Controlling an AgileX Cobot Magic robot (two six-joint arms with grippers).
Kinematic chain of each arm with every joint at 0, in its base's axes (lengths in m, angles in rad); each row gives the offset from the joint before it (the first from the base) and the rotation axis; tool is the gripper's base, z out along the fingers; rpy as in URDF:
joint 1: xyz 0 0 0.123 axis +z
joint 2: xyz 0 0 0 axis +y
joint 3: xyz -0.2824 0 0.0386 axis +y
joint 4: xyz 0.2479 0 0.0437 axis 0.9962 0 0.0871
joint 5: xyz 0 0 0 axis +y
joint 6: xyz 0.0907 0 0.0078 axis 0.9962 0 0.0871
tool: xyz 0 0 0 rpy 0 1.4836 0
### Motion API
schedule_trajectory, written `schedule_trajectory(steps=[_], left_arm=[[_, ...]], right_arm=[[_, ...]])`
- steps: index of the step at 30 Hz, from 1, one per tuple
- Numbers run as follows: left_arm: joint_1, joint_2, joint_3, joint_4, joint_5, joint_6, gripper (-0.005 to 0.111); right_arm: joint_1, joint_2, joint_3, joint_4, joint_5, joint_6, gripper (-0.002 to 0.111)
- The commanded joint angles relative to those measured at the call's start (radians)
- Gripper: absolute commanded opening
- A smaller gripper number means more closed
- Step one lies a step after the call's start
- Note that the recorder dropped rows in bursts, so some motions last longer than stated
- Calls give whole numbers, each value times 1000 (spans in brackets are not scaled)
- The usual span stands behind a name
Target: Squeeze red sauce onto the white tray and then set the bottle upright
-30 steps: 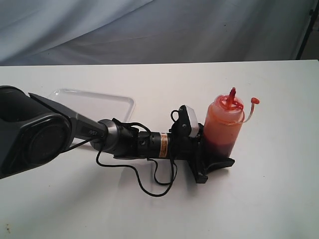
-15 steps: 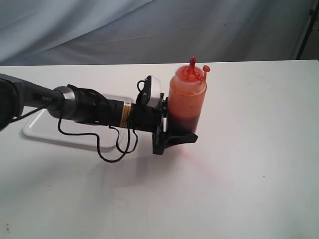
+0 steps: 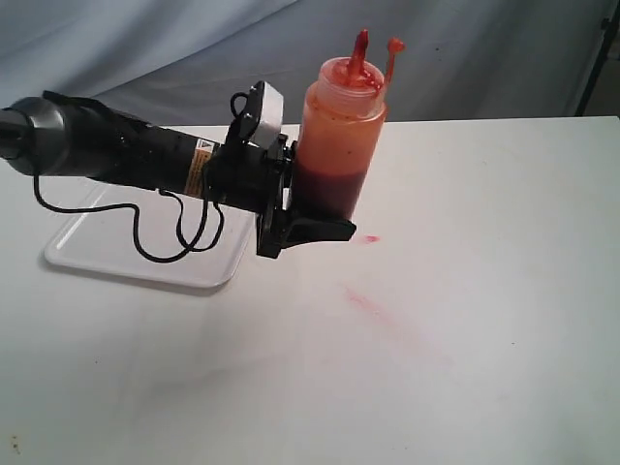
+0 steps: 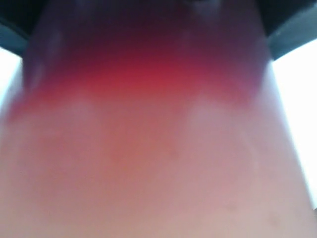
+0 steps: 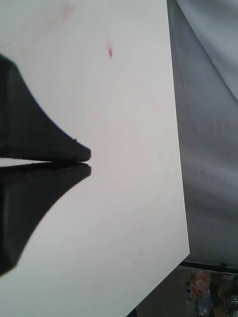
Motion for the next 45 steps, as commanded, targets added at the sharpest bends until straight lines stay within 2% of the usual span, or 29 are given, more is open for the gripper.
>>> schedule_trajectory(steps=[1,4,9,12,16,26,45], left_arm=[[9,-125,100,-40,237,-50,0],[42,-192,158,-55,251,-46,0],[141,-282,212,-124,319,-58,0],[194,-317,235,-122,317,-88,0],[231,-363,283,-93,367,-90,0],[249,-438,350,-42,633,-103,0],[249,-440,359,-42,630,-108,0]], right_arm=[[-2,-1,3,2,-5,2,0],[-2,-1,3,2,-5,2,0],[-2,-1,3,2,-5,2,0],[-2,-1,3,2,-5,2,0],[-2,-1,3,2,-5,2,0],[-2,-1,3,2,-5,2,0],[-2,-1,3,-4,-5,2,0]])
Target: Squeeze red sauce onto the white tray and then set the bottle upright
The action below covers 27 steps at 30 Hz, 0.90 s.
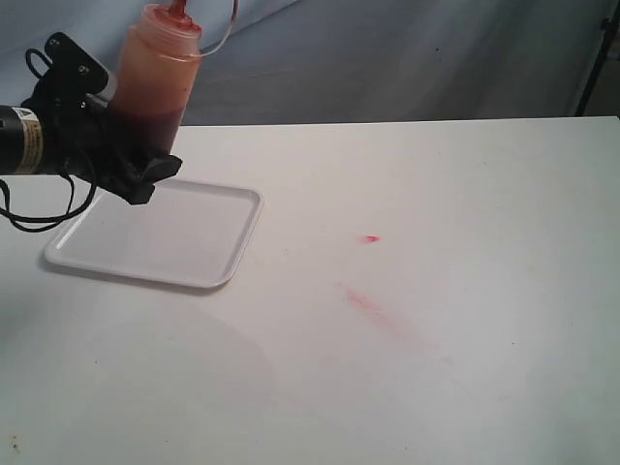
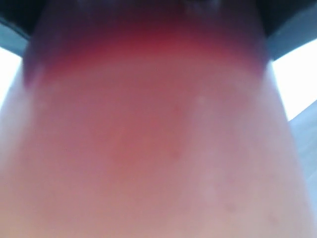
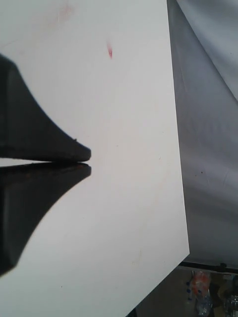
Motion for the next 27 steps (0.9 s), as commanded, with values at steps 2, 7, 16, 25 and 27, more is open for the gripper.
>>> schedule_trajectory(steps=[2,7,16,25,27], left_arm=[[0,-26,-1,-27,-6,-8,0],[0,-26,-1,-27,-5,-8,0],[0,-32,-1,64,-5,-10,0],[0,-32,-1,111,135,-8,0],[0,-32,-1,111,215,-3,0]], right_arm=[[-2,-1,3,-6,-10,2,0],[-2,-1,3,129,-74,6,0],[-2,-1,3,276,-219,-8,0],[-2,-1,3,490,-274,-8,0],[-2,-1,3,490,-230,-33,0]])
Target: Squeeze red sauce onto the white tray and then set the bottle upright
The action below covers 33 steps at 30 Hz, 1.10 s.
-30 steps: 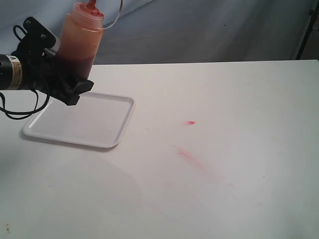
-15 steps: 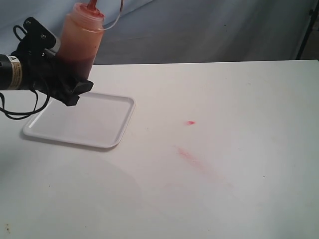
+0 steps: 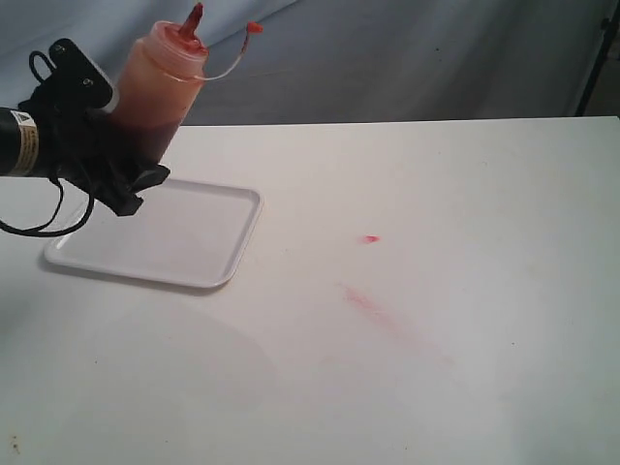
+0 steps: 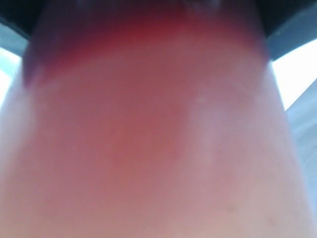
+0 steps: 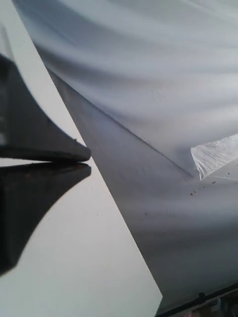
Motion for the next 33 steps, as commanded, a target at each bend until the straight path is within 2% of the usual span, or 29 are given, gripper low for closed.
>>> schedule_trajectory(steps=[1,5,8,10,14,15,17,19,20,22,25,27,33], left_arm=[[0,-20,-3,-21,170,-3,0],[0,-20,-3,-21,258,14,0],[0,-20,-3,-21,288,53,0],[0,-20,-3,-21,312,53,0],[0,-20,-1,-21,352,81,0],[0,-20,-1,-21,370,89,0],[0,-20,-1,-21,408,96,0],[0,-20,6,-21,420,99,0],[0,-20,17,-21,447,152,0],[0,-18,33,-21,520,232,0],[0,-18,36,-21,582,265,0],[0,-18,36,-21,595,348,0],[0,-18,36,-21,647,558,0]], right_arm=[[-2,-1,3,36,52,-46,0],[-2,-1,3,100,79,-61,0],[-2,-1,3,288,139,-246,0],[-2,-1,3,506,192,-478,0],[-2,-1,3,1079,401,-1108,0],[-2,-1,3,1188,473,-1256,0],[-2,-1,3,1290,619,-1487,0],[-2,-1,3,1299,699,-1615,0],[-2,5,3,1299,701,-1663,0],[-2,36,3,1299,729,-1699,0],[-2,99,-54,1299,797,-1786,0],[-2,197,-122,1299,760,-1830,0],[-2,722,-203,1299,965,-2050,0]])
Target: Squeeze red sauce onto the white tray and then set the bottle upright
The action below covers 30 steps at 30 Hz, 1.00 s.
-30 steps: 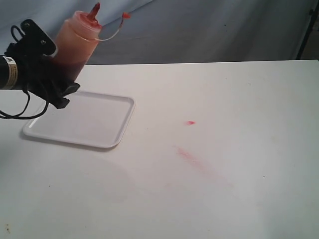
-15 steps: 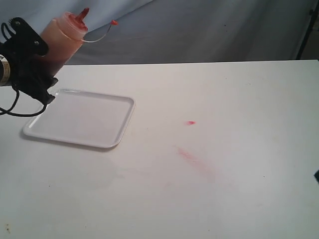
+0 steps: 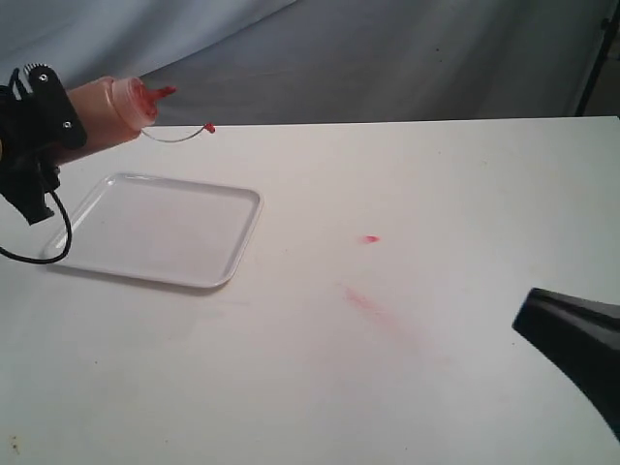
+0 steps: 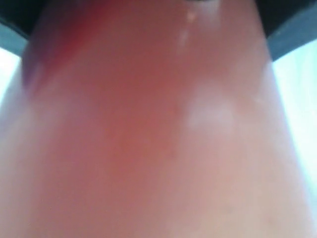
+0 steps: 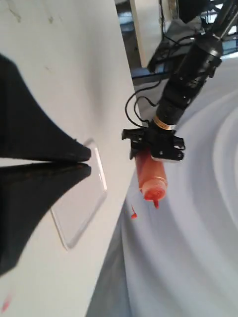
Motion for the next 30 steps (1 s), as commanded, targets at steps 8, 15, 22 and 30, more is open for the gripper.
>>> schedule_trajectory(steps=[8,15,22,30], left_arm=[[0,-18,-4,-9,37,252,0],[0,-18,-4,-14,8,252,0],[0,-18,-4,-19,16,388,0],[0,-18,-4,-46,16,388,0]], right_arm=[[125,619,-280,2,132,-217,0],[424,862,-612,2,-215,-304,0],[533,1039,-862,2,-431,-304,0],[575,1269,-1021,-108,-500,-302,11]])
